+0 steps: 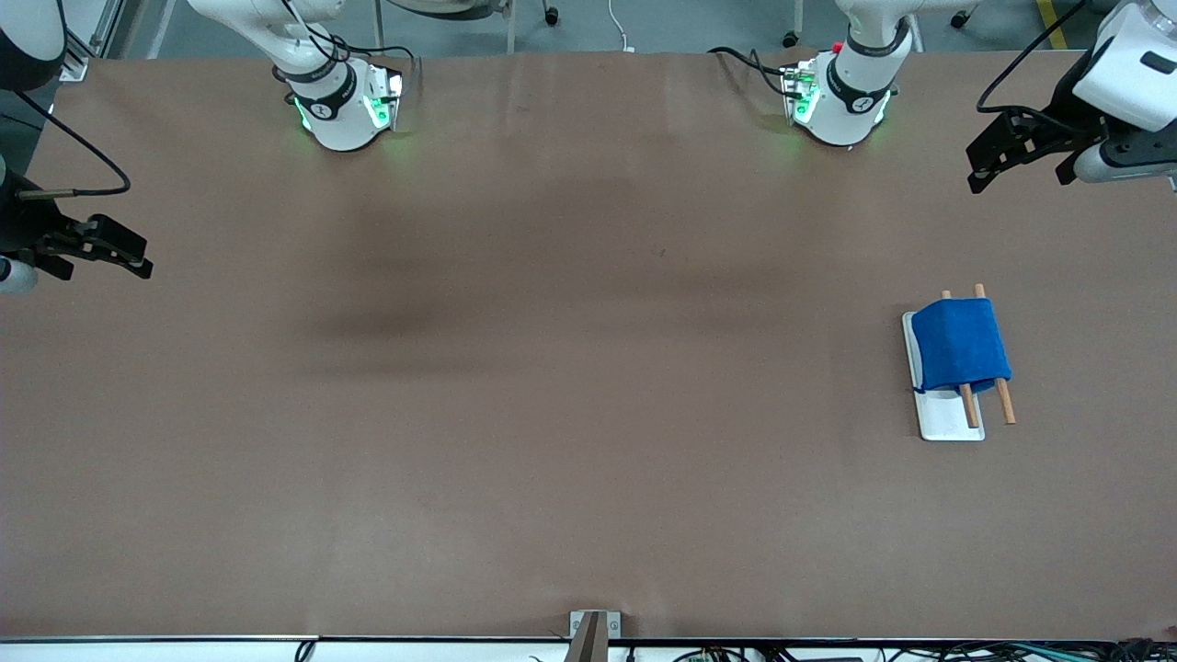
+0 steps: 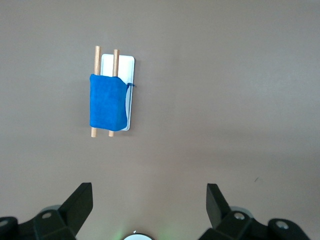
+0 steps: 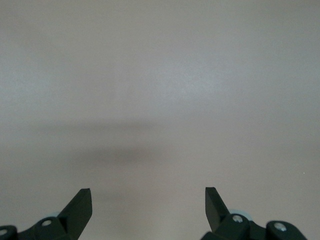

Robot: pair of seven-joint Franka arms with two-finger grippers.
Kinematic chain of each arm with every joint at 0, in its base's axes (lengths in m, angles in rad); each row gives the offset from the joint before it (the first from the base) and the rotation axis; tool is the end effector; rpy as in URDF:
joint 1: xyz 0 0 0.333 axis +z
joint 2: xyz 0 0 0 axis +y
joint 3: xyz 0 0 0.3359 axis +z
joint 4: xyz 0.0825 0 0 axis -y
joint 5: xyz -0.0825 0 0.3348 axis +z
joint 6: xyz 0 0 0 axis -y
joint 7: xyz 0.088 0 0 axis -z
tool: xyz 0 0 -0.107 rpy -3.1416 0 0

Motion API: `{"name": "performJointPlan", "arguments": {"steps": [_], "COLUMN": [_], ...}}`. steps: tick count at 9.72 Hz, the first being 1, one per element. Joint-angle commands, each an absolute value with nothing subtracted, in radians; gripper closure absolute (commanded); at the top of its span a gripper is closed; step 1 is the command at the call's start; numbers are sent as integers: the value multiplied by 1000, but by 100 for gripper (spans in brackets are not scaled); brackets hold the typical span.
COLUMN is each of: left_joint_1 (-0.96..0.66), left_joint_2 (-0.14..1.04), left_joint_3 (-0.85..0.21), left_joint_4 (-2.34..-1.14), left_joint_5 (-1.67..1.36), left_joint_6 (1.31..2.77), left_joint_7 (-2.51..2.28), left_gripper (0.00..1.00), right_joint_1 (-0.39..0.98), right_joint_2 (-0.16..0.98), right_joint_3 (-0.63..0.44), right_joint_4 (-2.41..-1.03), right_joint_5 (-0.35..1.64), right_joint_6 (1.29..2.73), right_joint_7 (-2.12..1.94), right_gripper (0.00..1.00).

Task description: Right arm passes towel to left arm to hang

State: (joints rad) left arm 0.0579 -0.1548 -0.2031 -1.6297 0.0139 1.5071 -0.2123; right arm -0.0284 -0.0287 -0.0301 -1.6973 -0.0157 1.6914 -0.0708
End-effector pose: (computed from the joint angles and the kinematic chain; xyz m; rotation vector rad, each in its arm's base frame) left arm 0.4417 -0.0730 0.6862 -3.1001 -0.1087 -0.0567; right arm 0.5035 -0.0312 0.6156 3.1251 0.0219 0.0340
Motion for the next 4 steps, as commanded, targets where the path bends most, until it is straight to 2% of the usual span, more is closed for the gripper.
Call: {"name": "performJointPlan", "arguments": {"steps": [1, 4], "left_joint_1": [63, 67], "left_joint_2": [-146, -143], "left_joint_3": [-195, -181], "left_joint_4": [-1651, -1649], "left_joint_5": [-2, -3], "left_joint_6": [1516, 1516], "left_joint_7": [-152, -139], "left_gripper": [0, 0], "right_joint_1": [-37, -37], "right_joint_2": [-35, -35], "right_joint_3": [-23, -23], "right_joint_4": [-1706, -1706], "right_joint_5": [-14, -15], "right_joint_6": [1694, 1694], "right_joint_7": [-63, -63], "right_gripper": [0, 0]}}
